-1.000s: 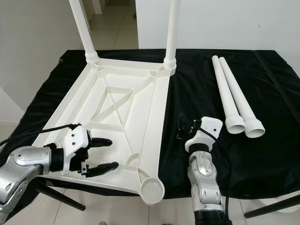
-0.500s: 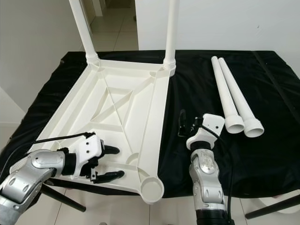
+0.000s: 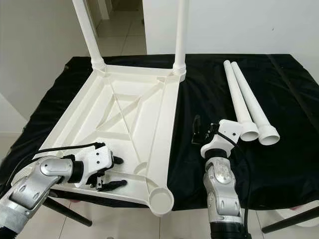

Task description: Building children table

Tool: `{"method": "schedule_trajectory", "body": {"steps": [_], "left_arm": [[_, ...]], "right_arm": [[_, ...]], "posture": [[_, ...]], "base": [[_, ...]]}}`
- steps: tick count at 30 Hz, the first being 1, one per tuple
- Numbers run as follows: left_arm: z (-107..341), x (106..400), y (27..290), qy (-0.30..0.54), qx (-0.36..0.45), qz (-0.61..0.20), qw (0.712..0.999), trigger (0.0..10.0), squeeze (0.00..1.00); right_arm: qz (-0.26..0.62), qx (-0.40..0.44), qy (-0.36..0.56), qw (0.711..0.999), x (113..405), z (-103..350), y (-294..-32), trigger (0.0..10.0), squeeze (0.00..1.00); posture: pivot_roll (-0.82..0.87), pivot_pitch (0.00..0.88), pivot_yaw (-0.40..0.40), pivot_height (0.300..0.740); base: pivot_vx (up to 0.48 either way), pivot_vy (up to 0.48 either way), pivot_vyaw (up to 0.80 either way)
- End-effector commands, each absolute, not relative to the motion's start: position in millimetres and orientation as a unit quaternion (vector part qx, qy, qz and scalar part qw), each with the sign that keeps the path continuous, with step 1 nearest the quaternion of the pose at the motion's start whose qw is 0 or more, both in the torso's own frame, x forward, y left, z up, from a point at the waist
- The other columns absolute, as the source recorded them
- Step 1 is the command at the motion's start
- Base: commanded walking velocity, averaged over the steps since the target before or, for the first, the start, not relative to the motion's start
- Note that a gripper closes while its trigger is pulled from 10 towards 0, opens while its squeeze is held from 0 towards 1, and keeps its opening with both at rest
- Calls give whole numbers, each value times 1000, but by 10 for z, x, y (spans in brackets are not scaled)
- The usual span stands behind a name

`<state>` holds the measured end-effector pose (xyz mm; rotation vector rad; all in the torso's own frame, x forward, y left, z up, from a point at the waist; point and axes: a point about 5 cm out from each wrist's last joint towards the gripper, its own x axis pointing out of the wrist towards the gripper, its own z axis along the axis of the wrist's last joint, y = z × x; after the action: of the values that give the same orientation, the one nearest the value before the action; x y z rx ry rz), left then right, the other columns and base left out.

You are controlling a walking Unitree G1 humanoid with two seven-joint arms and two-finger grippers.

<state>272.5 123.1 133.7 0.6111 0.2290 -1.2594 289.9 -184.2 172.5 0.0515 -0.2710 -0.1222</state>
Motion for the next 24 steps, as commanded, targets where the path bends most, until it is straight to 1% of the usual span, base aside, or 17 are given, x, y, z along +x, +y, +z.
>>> {"method": "schedule_trajectory", "body": {"steps": [1, 2, 3, 8, 12, 15, 16, 21, 22, 23, 24], "left_arm": [[1346, 2819, 1280, 89, 293, -513, 802, 0, 0], [1346, 2819, 1280, 89, 293, -513, 802, 0, 0], [1379, 2843, 1267, 81, 282, -505, 812, 0, 0], [1398, 2868, 1245, 73, 272, -495, 822, 0, 0], [1447, 2935, 1089, 49, 238, -477, 845, 0, 0], [1452, 2944, 1054, 45, 233, -475, 847, 0, 0], [1462, 2972, 991, 36, 226, -470, 852, 0, 0], [1468, 2985, 972, 33, 224, -467, 855, 0, 0], [1502, 3032, 899, 23, 215, -458, 862, 0, 0], [1502, 3032, 899, 23, 215, -458, 862, 0, 0], [1537, 3083, 810, 12, 203, -450, 870, 0, 0]], "right_arm": [[-64, 32, -136, 988, 2901, 1750, -1844, 10000, 0], [-64, 32, -136, 988, 2901, 1750, -1844, 10000, 0], [-63, 33, -135, 988, 2897, 1751, -1835, 10000, 0], [-63, 35, -135, 988, 2891, 1751, -1824, 10000, 0], [-63, 40, -135, 988, 2895, 1756, -1803, 10000, 0], [-63, 41, -135, 988, 2895, 1757, -1795, 10000, 0], [-61, 43, -134, 988, 2895, 1757, -1780, 10000, 0], [-61, 43, -134, 988, 2895, 1757, -1777, 10000, 0], [-61, 45, -134, 988, 2894, 1760, -1774, 10000, 0], [-61, 45, -134, 988, 2894, 1760, -1774, 10000, 0], [-61, 46, -134, 988, 2892, 1763, -1769, 10000, 0]], "posture": [[-39, 90, 84, 740], [-39, 90, 84, 740], [-40, 88, 85, 740], [-40, 87, 85, 740], [-40, 81, 82, 740], [-40, 81, 82, 740], [-40, 82, 80, 740], [-40, 82, 80, 740], [-44, 84, 77, 740], [-44, 84, 77, 740], [-47, 83, 74, 740]], "base": [[0, 0, 0], [0, 0, 0], [0, 0, 0], [0, 0, 0], [0, 0, 0], [0, 0, 0], [0, 0, 0], [0, 0, 0], [0, 0, 0], [0, 0, 0], [0, 0, 0]]}}
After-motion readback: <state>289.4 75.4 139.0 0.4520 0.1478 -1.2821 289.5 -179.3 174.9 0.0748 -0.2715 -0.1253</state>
